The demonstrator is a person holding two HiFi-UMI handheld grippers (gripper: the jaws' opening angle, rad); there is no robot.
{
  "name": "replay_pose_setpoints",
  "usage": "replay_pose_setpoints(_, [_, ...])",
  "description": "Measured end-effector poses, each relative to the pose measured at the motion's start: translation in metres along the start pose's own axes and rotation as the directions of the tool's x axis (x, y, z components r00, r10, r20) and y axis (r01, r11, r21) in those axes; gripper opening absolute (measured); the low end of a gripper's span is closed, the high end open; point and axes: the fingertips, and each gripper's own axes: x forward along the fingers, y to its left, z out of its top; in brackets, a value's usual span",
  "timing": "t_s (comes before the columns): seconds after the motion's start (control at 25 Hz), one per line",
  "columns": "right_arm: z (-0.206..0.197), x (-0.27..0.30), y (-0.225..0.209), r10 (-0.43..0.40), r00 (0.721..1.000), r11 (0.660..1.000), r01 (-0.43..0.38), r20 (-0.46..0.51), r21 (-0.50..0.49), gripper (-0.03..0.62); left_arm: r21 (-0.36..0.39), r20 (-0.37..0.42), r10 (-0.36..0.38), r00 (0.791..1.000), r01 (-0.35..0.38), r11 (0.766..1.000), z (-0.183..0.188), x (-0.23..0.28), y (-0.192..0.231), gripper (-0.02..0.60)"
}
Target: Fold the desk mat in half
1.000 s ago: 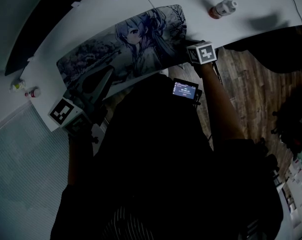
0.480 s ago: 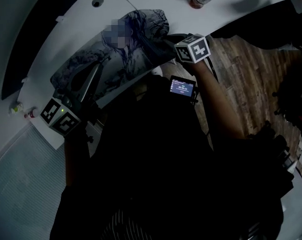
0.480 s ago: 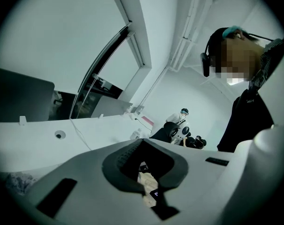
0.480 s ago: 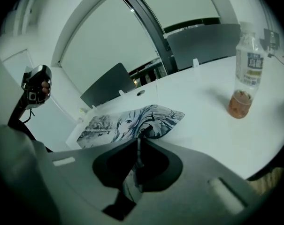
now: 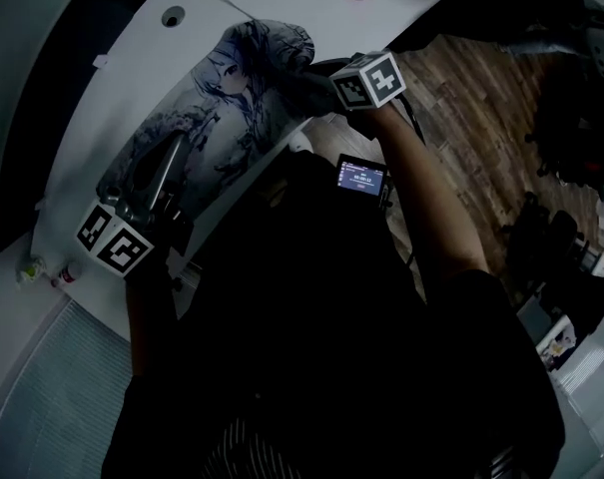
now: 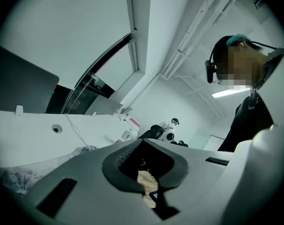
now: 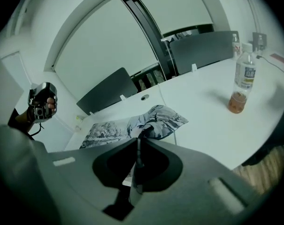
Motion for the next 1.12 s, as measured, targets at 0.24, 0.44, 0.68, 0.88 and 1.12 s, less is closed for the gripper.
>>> replay_pose_setpoints(0.24, [-0.007, -0.005, 0.061, -0.027, 0.998, 0.997, 0.022, 0.061, 0.071, 0.029, -0.021, 0.014, -0.027, 1.0, 0.027, 0.999, -0.01, -0.074, 0.016, 0.006])
replay_pose_setpoints(0.44, [-0.001, 0.014, 0.104, -0.039, 0.995, 0.997, 0.033, 0.087, 0.066, 0.029, -0.015, 0.025, -0.043, 0.999, 0.044, 0.999, -0.013, -0.127, 0.023, 0.006])
replay_pose_setpoints(0.68, [0.003, 0.055, 0.154, -0.019, 0.997, 0.998, 0.014, 0.078, 0.054, 0.029, -0.011, 0.04, -0.066, 0.997, 0.067, 0.998, -0.013, -0.178, 0.03, 0.006])
replay_pose_setpoints(0.88, [0.012, 0.092, 0.216, 0.008, 0.999, 0.999, -0.009, 0.048, 0.031, 0.029, -0.028, 0.083, -0.079, 0.993, 0.081, 0.996, -0.008, -0.233, 0.04, 0.006])
replay_pose_setpoints(1.12, [0.005, 0.136, 0.28, 0.096, 0.995, 0.995, -0.096, -0.018, 0.0, 0.029, -0.057, 0.11, -0.052, 0.993, 0.059, 0.997, -0.017, -0.282, 0.055, 0.007])
